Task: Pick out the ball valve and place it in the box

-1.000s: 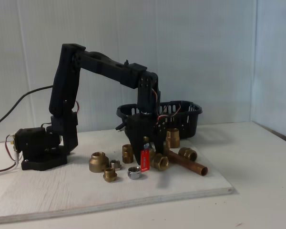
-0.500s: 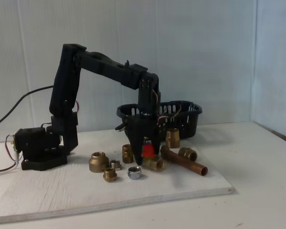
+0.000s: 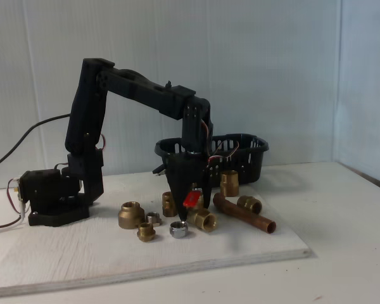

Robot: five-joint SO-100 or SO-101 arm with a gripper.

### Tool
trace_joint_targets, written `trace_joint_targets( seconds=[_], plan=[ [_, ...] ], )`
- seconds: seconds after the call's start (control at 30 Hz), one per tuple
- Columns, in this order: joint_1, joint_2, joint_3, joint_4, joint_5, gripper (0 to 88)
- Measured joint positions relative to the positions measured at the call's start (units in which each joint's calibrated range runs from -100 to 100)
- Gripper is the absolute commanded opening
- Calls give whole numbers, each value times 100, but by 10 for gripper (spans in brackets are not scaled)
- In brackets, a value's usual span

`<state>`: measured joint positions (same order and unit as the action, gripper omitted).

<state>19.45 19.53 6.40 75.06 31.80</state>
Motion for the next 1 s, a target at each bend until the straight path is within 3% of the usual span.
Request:
trace_joint_targets(
  seconds=[0.1,0.37,0.63,1.0],
  plan=[
    [0,8,-64,232,0,6],
    [-7,17,-1507,2115,0,6],
    [-30,17,-1816,2296,-5,6],
    [-652,17,-2932,2330,-971,6]
  ],
)
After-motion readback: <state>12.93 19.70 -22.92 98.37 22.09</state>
